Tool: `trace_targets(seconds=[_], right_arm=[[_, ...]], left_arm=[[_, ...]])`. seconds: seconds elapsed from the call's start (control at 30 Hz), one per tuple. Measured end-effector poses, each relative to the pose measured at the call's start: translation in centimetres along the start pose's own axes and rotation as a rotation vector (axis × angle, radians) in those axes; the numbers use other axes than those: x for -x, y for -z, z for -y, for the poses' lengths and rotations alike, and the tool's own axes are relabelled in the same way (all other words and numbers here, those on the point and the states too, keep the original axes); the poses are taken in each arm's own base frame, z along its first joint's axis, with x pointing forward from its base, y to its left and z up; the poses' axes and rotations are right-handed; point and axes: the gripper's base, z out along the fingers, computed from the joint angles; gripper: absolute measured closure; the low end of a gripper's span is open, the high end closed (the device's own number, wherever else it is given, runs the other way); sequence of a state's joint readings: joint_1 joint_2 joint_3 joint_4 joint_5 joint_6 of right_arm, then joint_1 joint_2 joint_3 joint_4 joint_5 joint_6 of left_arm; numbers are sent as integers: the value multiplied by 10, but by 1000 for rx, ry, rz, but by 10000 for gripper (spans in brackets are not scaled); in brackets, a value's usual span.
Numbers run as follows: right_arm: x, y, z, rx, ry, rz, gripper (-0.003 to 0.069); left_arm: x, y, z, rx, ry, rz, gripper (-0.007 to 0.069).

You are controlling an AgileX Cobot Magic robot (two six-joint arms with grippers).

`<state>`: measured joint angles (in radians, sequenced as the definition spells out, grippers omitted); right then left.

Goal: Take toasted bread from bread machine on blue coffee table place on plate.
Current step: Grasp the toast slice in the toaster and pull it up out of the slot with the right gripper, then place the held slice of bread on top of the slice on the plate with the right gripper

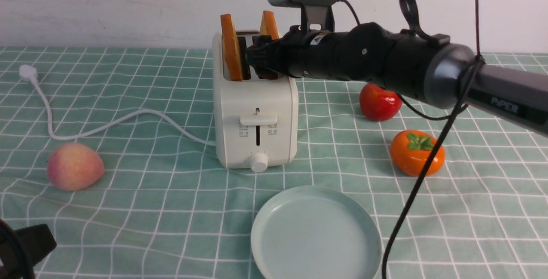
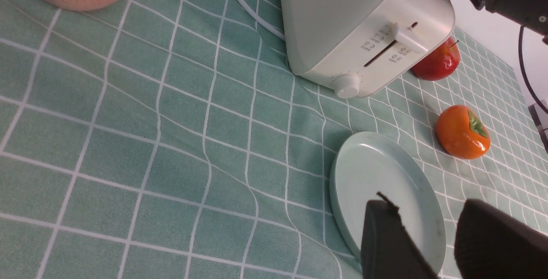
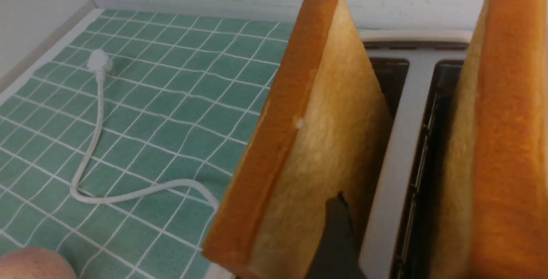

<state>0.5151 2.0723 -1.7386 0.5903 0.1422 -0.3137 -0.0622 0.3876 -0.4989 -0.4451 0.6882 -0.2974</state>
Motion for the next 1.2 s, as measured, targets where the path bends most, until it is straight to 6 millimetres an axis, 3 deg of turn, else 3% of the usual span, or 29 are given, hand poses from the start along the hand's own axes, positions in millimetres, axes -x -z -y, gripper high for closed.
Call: trace_targets(seconds=[0.13, 0.23, 0.3, 0.43, 0.47, 0.5, 0.57, 0.67, 0.7, 0.77, 0.8, 0.9, 0.93, 1.07, 1.17, 1.2], right_arm=[[5, 4, -1, -1, 4, 22, 279], [22, 17, -6, 6, 7, 73, 515], [33, 27, -8, 7, 12, 109, 582], [58, 52, -13, 10, 53, 186, 586], [79, 76, -14, 8, 101, 239, 584], [82, 79, -13, 6, 105, 246, 584], [107, 118, -11, 5, 171, 278, 584], [119, 148, -7, 18, 219, 238, 584], [123, 173, 0, 31, 240, 161, 584], [120, 195, 12, 38, 237, 33, 584], [122, 197, 14, 32, 231, 37, 584], [98, 215, 46, 8, 120, -261, 584], [96, 215, 48, 5, 118, -278, 584], [42, 206, 79, -21, -94, -540, 584], [-1, 189, 81, 59, -312, -618, 584], [-7, 187, 80, 77, -344, -626, 584]], left_arm=[[0, 0, 0, 0, 0, 0, 386], [0, 0, 0, 0, 0, 0, 386], [0, 0, 0, 0, 0, 0, 386], [0, 0, 0, 0, 0, 0, 386], [0, 0, 0, 0, 0, 0, 386], [0, 0, 0, 0, 0, 0, 386], [0, 0, 0, 0, 0, 0, 386], [0, 0, 0, 0, 0, 0, 386], [0, 0, 0, 0, 0, 0, 386], [0, 0, 0, 0, 0, 0, 386], [0, 0, 0, 0, 0, 0, 386], [0, 0, 0, 0, 0, 0, 386], [0, 0, 0, 0, 0, 0, 386], [0, 0, 0, 0, 0, 0, 386], [0, 0, 0, 0, 0, 1, 386], [0, 0, 0, 0, 0, 1, 386]])
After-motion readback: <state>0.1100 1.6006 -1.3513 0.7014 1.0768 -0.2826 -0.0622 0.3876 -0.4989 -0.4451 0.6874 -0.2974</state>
